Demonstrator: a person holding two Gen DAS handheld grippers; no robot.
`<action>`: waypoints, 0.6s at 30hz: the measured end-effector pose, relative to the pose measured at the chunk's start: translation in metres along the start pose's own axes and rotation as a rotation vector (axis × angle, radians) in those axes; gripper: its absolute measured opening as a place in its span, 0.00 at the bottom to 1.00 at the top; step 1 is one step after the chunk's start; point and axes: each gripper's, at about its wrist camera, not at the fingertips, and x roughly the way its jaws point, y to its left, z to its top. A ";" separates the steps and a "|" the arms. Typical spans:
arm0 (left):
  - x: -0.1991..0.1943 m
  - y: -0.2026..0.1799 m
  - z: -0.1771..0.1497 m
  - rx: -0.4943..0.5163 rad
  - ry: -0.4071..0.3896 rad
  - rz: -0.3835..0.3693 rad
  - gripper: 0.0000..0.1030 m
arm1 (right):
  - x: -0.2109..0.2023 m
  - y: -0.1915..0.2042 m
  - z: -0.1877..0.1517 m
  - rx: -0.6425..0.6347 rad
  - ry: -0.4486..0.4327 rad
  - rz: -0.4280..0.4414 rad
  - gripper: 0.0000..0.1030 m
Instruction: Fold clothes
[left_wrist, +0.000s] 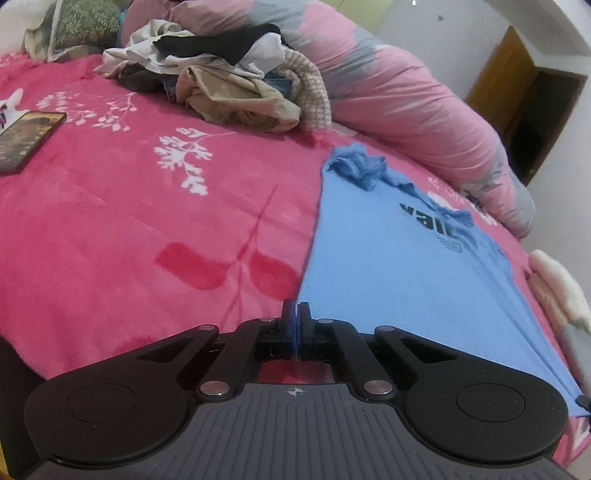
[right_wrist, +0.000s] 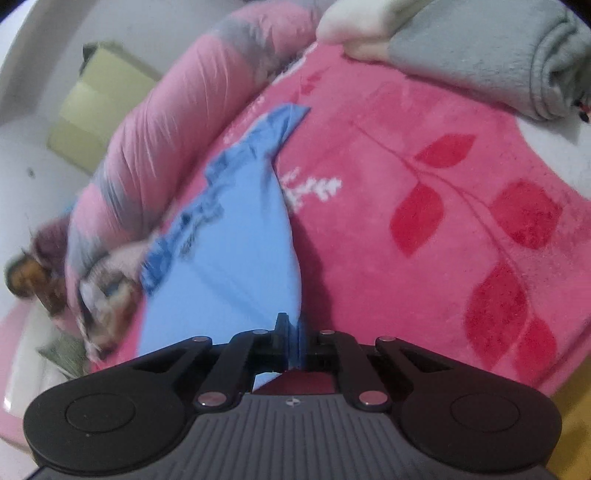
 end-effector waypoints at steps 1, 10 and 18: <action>-0.006 -0.002 0.001 0.017 -0.020 -0.005 0.00 | -0.005 0.004 0.002 -0.013 -0.021 0.005 0.05; -0.044 -0.010 -0.004 0.054 -0.067 -0.015 0.00 | -0.002 -0.006 0.008 -0.010 0.013 -0.026 0.05; -0.046 -0.002 -0.021 0.058 -0.010 0.028 0.00 | 0.007 -0.008 0.001 -0.049 0.079 -0.096 0.05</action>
